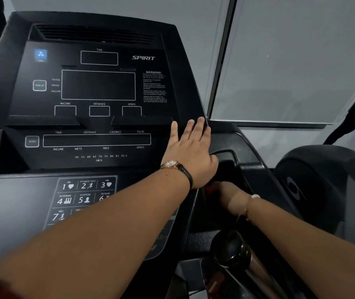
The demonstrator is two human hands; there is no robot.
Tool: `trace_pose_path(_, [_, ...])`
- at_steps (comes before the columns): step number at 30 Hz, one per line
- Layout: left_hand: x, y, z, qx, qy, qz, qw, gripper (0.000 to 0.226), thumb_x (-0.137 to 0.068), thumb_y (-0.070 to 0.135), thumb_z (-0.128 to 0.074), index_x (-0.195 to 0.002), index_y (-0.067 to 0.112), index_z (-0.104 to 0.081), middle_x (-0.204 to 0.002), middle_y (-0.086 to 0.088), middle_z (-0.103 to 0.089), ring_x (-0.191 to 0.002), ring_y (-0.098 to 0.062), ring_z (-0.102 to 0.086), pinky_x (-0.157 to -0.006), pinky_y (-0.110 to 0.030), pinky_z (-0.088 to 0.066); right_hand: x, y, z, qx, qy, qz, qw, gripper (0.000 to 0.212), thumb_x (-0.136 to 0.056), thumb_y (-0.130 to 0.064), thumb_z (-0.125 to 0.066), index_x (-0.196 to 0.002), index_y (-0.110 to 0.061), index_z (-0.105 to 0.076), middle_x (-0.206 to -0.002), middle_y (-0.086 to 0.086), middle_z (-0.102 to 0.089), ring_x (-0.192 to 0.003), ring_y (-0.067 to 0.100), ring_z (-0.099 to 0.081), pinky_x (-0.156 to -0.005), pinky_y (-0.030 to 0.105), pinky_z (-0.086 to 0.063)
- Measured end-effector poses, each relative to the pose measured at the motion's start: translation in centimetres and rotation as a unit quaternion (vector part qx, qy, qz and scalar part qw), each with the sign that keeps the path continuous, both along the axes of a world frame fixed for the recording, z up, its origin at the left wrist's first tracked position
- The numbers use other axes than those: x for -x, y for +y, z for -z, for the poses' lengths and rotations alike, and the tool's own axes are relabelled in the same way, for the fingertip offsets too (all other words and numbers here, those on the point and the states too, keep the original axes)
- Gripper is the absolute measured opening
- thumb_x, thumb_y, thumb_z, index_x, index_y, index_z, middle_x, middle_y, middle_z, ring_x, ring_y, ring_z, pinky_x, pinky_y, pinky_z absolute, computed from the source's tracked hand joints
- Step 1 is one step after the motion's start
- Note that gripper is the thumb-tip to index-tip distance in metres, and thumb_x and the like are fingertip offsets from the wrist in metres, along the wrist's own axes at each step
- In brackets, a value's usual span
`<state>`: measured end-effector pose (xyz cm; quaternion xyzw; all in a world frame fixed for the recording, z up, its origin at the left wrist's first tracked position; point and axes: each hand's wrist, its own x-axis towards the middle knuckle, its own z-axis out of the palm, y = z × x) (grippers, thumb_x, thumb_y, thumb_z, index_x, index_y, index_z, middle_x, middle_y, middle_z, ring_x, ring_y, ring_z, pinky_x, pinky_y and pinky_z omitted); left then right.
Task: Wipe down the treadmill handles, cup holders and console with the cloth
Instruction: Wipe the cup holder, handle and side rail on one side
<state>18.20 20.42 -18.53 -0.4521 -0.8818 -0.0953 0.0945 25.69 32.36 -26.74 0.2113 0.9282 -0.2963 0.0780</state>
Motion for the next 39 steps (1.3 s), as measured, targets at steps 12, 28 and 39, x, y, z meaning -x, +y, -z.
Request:
trace_pose_path(12, [0.1, 0.0, 0.1, -0.001, 0.007, 0.003, 1.0, 0.066, -0.092, 0.037, -0.026, -0.15, 0.015, -0.006, -0.159, -0.003, 0.008, -0.145, -0.019, 0.009, -0.112, -0.049, 0.017, -11.4, 1.5, 0.3, -0.011, 0.285, -0.206, 0.936, 0.019, -0.082, -0.039, -0.06, -0.096, -0.037, -0.072, -0.109, -0.024, -0.067, -0.126, 0.002, -0.048, -0.112, 0.024, -0.025])
trace_pose_path(28, [0.2, 0.1, 0.2, 0.006, 0.014, -0.004, 1.0, 0.065, -0.092, 0.038, -0.025, -0.15, 0.017, -0.005, -0.159, -0.002, 0.008, -0.145, -0.018, 0.009, -0.112, -0.049, 0.016, -11.6, 4.3, -1.3, -0.383, 0.025, 0.188, 0.904, 0.046, -0.083, -0.056, -0.045, -0.121, -0.036, -0.059, -0.126, 0.005, -0.053, -0.117, 0.031, -0.046, -0.094, 0.045, -0.038])
trace_pose_path(39, [0.1, 0.1, 0.2, -0.002, 0.016, -0.004, 1.0, 0.065, -0.091, 0.036, -0.026, -0.15, 0.017, -0.007, -0.159, -0.002, 0.006, -0.145, -0.018, 0.007, -0.112, -0.048, 0.016, -11.7, 4.3, -0.2, -0.349, 0.082, -0.081, 0.93, 0.062, -0.086, -0.053, -0.03, -0.136, -0.023, -0.05, -0.145, 0.007, -0.044, -0.137, 0.031, -0.036, -0.11, 0.05, -0.024])
